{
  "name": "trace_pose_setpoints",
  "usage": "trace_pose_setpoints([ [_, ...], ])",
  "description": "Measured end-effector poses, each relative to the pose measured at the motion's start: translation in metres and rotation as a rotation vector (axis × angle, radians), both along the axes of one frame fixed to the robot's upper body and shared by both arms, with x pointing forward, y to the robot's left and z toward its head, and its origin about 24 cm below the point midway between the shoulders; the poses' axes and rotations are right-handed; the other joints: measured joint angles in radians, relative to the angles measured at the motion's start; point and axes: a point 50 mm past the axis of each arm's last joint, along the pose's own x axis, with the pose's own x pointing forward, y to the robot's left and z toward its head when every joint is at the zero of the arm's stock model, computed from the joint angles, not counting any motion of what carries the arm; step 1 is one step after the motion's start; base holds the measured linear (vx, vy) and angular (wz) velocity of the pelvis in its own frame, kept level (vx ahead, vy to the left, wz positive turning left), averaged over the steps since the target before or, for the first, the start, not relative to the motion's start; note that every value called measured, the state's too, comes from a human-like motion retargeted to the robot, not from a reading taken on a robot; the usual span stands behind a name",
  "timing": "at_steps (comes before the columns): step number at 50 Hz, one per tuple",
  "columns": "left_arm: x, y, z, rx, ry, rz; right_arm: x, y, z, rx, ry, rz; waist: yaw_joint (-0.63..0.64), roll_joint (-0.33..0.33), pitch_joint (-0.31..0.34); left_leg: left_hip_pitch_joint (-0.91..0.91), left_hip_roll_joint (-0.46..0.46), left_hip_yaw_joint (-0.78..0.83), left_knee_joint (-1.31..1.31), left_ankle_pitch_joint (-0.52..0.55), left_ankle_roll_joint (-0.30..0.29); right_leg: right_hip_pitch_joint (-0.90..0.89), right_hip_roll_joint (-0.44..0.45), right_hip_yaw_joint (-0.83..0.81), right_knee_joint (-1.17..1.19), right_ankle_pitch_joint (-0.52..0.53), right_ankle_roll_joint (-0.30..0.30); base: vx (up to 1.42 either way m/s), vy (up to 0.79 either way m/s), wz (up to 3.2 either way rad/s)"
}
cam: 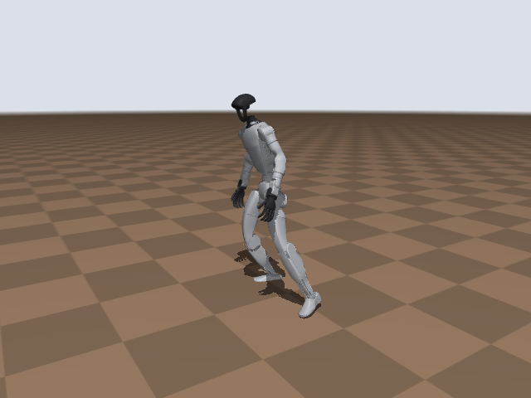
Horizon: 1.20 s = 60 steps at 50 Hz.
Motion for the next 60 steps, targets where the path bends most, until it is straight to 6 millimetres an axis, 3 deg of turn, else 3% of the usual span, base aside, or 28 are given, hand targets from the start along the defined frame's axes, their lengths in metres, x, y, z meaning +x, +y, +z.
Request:
trace_pose_setpoints([
  [2,0.012,0.007,0.011,0.084,0.019,-0.099,0.044,-0.008,0.019,-0.030,-0.100,0.038,0.043,-0.017,0.093,-0.079,0.102,0.074,0.256,0.011,0.089,0.049,0.037,-0.005,0.036,-0.030,-0.030,0.02,-0.81,-0.55],
  [5,0.018,0.024,0.025,0.397,0.162,-0.368,0.112,-0.027,0.068,-0.191,-0.276,0.086,0.101,-0.053,0.173,-0.198,0.212,0.224,0.541,-0.162,0.234,0.084,0.082,-0.013,0.054,-0.056,-0.045,0.02,-0.69,-0.43],
  [8,0.016,0.042,0.040,0.739,0.251,-0.578,0.164,-0.032,0.124,-0.352,-0.498,0.104,0.217,-0.119,0.160,-0.292,0.082,0.287,0.499,-0.168,0.211,0.095,0.144,0.023,-0.094,0.018,-0.013,0.11,-0.64,-0.92],
  [10,0.010,0.048,0.045,0.765,0.216,-0.561,0.178,-0.028,0.147,-0.392,-0.616,0.117,0.290,-0.201,0.130,-0.284,-0.090,0.411,0.301,-0.143,0.211,0.151,0.152,0.044,-0.325,0.166,0.045,0.22,-0.67,-0.61],
  [13,-0.015,0.053,0.038,0.558,0.129,-0.363,0.171,-0.011,0.138,-0.324,-0.649,0.132,0.370,-0.294,0.068,-0.189,-0.388,0.619,-0.115,-0.050,0.172,0.295,0.177,0.052,-0.720,0.561,0.151,0.33,-0.66,-0.42],
  [15,-0.041,0.058,0.028,0.458,0.150,-0.266,0.159,0.001,0.120,-0.246,-0.612,0.123,0.390,-0.285,0.015,-0.119,-0.495,0.719,-0.253,0.040,0.114,0.368,0.245,0.011,-0.828,0.717,0.220,0.44,-0.63,-0.42],
  [17,-0.068,0.065,0.018,0.402,0.229,-0.215,0.145,0.013,0.098,-0.192,-0.548,0.107,0.367,-0.226,-0.048,-0.053,-0.532,0.739,-0.270,0.106,0.075,0.428,0.325,-0.049,-0.828,0.689,0.233,0.45,-0.59,-0.05],
  [20,-0.101,0.076,0.008,0.344,0.369,-0.165,0.124,0.027,0.067,-0.167,-0.447,0.072,0.319,-0.112,-0.127,0.040,-0.557,0.573,-0.271,0.148,0.063,0.549,0.407,-0.179,-0.828,0.617,0.167,0.41,-0.57,-0.04],
  [22,-0.119,0.081,0.003,0.300,0.434,-0.135,0.112,0.034,0.052,-0.181,-0.399,0.055,0.327,-0.009,-0.166,0.114,-0.508,0.435,-0.291,0.048,0.061,0.622,0.412,-0.370,-0.753,0.550,0.113,0.40,-0.56,-0.99],
  [25,-0.134,0.086,-0.003,0.245,0.478,-0.073,0.108,0.047,0.041,-0.194,-0.364,0.070,0.392,0.132,-0.204,0.212,-0.306,0.475,-0.244,-0.258,0.079,0.640,0.295,-0.612,-0.434,0.346,0.028,0.33,-0.52,-1.80],
  [28,-0.125,0.087,-0.011,0.265,0.524,0.014,0.120,0.055,0.043,-0.214,-0.363,0.080,0.384,0.114,-0.126,0.159,-0.182,0.519,0.077,-0.480,0.145,0.484,0.015,-0.567,-0.055,0.185,0.033,0.15,-0.46,-0.82],
  [30,-0.102,0.083,-0.016,0.298,0.585,-0.033,0.124,0.053,0.045,-0.227,-0.360,0.056,0.347,0.054,-0.075,0.064,-0.160,0.503,0.269,-0.547,0.174,0.345,-0.165,-0.513,0.072,0.145,0.098,0.09,-0.42,0.42],
  [32,-0.073,0.075,-0.016,0.321,0.622,-0.184,0.118,0.048,0.040,-0.231,-0.329,0.017,0.310,0.020,-0.038,0.018,-0.167,0.469,0.315,-0.568,0.179,0.269,-0.268,-0.484,0.001,0.181,0.154,0.09,-0.41,0.75],
  [35,-0.028,0.059,-0.007,0.367,0.545,-0.370,0.101,0.037,0.029,-0.241,-0.250,-0.053,0.245,-0.015,0.000,-0.006,-0.199,0.409,0.274,-0.548,0.183,0.253,-0.269,-0.358,-0.418,0.375,0.206,0.05,-0.49,0.89],
  [38,0.021,0.047,0.020,0.481,0.314,-0.363,0.085,0.024,0.018,-0.234,-0.167,-0.165,0.163,-0.084,-0.008,-0.098,-0.221,0.335,0.268,-0.499,0.184,0.226,-0.234,-0.139,-0.799,0.612,0.296,0.02,-0.67,1.19],
  [40,0.051,0.038,0.043,0.543,0.162,-0.358,0.069,0.018,0.010,-0.218,-0.130,-0.260,0.122,-0.085,-0.039,-0.167,-0.154,0.257,0.242,-0.446,0.134,0.140,-0.118,-0.025,-0.828,0.626,0.307,0.01,-0.90,1.26],
  [42,0.078,0.021,0.061,0.554,0.037,-0.391,0.042,0.008,0.001,-0.216,-0.078,-0.341,0.099,-0.088,-0.066,-0.205,-0.144,0.194,0.201,-0.410,0.120,0.106,-0.060,0.008,-0.828,0.619,0.307,0.04,-0.71,1.36],
  [46,0.112,-0.017,0.090,0.561,-0.139,-0.509,-0.017,0.002,-0.017,-0.192,0.063,-0.371,0.118,-0.132,-0.093,-0.211,-0.211,0.163,0.140,-0.384,0.155,0.107,-0.120,-0.025,-0.824,0.616,0.307,0.03,-0.37,0.80],
  [50,0.121,-0.038,0.101,0.581,-0.212,-0.585,-0.042,0.002,-0.025,-0.117,0.147,-0.318,0.131,-0.119,-0.079,-0.155,-0.194,0.140,0.044,-0.335,0.145,0.130,-0.087,-0.038,-0.803,0.573,0.307,0.01,-0.42,0.27],
  [54,0.101,-0.043,0.076,0.529,-0.143,-0.625,-0.050,-0.006,-0.024,-0.119,0.166,-0.325,0.066,-0.130,-0.096,-0.082,-0.267,0.130,-0.096,-0.278,0.161,0.174,-0.138,-0.082,-0.809,0.545,0.305,0.06,-0.16,0.48],
  [60,0.060,-0.032,0.033,0.518,0.070,-0.723,-0.046,-0.008,-0.020,-0.161,0.098,-0.372,0.021,-0.110,-0.133,0.002,-0.246,0.149,-0.262,-0.216,0.098,0.186,-0.098,-0.115,-0.809,0.491,0.294,0.02,-0.22,0.02],
])
